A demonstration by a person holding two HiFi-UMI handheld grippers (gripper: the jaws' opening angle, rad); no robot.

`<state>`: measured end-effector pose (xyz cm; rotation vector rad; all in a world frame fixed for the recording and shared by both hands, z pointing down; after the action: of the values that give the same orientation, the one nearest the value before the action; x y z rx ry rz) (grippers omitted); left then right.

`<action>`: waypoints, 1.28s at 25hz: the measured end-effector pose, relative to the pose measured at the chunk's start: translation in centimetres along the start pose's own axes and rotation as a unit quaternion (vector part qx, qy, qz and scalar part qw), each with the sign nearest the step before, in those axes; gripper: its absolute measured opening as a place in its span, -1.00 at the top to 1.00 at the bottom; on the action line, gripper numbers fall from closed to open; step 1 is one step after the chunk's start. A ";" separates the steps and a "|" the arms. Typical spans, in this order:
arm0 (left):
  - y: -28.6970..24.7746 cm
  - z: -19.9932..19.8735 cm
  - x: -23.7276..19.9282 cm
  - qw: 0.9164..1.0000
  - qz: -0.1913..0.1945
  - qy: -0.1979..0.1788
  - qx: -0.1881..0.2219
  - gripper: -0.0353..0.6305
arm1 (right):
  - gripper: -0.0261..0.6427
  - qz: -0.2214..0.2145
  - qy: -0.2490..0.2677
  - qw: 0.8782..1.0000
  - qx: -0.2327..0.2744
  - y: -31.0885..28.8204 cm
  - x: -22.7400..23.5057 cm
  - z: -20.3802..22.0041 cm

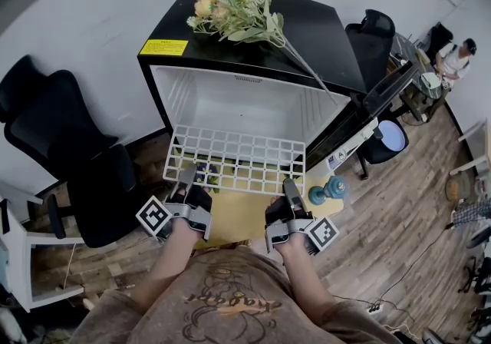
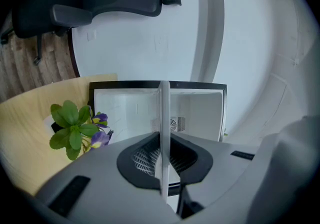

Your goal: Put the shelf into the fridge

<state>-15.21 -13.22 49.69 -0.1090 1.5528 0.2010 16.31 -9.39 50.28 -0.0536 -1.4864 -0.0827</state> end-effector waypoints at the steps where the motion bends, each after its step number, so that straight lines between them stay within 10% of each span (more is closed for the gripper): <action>1: 0.0 0.0 0.0 1.000 0.000 0.000 0.000 0.74 | 0.84 -0.001 0.000 1.000 0.000 0.0 0.1 0.0; 32: -0.2 0.1 -0.2 1.000 -0.007 -0.006 0.001 0.75 | 0.84 0.013 -0.003 1.000 0.002 -0.5 0.7 -0.2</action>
<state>-15.12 -13.38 49.92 -0.1168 1.5408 0.1886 16.51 -9.89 50.91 -0.0705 -1.4906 -0.0596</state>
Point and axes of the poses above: the fingertips, and each gripper's own axes: y backward along the fingers, x to its right, z out of its underside, the point moved 7 cm from there along y, backward along the fingers, and after that the axes turned 10 degrees about x, right-handed, at the moved point
